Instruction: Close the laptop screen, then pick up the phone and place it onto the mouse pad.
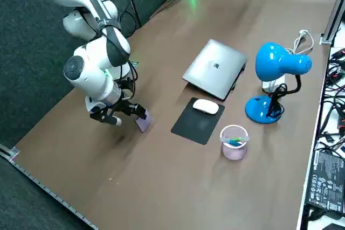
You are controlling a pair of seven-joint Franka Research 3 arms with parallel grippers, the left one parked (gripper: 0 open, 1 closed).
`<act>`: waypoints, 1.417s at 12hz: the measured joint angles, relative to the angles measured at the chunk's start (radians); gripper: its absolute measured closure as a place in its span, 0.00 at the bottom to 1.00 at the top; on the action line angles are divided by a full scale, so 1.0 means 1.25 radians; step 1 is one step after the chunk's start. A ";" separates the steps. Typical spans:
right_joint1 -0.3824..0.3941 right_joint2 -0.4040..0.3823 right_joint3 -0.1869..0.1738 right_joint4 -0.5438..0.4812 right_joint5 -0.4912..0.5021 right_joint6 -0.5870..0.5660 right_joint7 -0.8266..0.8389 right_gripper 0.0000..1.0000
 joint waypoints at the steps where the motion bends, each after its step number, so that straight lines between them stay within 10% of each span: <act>1: 0.000 0.004 0.000 0.000 0.000 0.004 0.000 0.10; 7: 0.000 0.019 0.006 0.000 0.000 0.013 0.001 0.43; 10: 0.015 0.007 0.012 0.005 0.001 0.012 0.001 0.78; 17: 0.035 -0.047 0.030 0.125 0.087 -0.109 0.007 0.78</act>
